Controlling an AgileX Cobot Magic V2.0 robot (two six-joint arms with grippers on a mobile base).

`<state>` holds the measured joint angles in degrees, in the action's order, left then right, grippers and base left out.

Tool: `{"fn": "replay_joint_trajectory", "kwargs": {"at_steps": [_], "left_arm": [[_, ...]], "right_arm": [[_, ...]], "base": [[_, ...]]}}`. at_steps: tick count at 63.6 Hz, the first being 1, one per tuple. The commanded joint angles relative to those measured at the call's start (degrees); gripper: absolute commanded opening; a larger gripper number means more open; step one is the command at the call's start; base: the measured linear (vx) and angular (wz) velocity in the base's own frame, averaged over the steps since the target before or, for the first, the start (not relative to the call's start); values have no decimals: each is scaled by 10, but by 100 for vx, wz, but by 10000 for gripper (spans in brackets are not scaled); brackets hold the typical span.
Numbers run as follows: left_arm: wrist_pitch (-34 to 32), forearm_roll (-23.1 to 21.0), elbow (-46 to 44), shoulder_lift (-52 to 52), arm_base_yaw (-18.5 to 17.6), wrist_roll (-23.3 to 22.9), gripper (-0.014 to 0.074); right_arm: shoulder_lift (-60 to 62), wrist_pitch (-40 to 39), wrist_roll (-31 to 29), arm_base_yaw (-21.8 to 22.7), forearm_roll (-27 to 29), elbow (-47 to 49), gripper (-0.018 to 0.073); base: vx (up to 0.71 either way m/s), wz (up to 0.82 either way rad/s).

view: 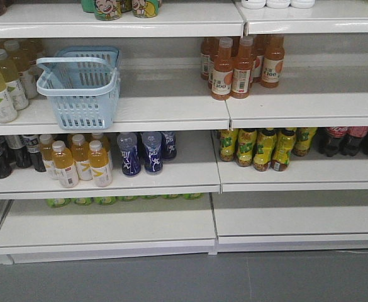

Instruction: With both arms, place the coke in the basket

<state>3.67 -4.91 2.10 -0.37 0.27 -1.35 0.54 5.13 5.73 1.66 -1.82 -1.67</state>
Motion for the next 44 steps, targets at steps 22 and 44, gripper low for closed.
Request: {"fn": "replay_joint_trajectory", "kwargs": {"at_steps": [22, 44], "left_arm": [[-42, 1, 2, 0, 1, 1, -6], [-42, 1, 2, 0, 1, 1, -6]], "right_arm": [[10, -42, -1, 3, -2, -8, -9], [10, -42, -1, 3, -2, -8, -9]], "base": [[10, 1], [9, 2]]}}
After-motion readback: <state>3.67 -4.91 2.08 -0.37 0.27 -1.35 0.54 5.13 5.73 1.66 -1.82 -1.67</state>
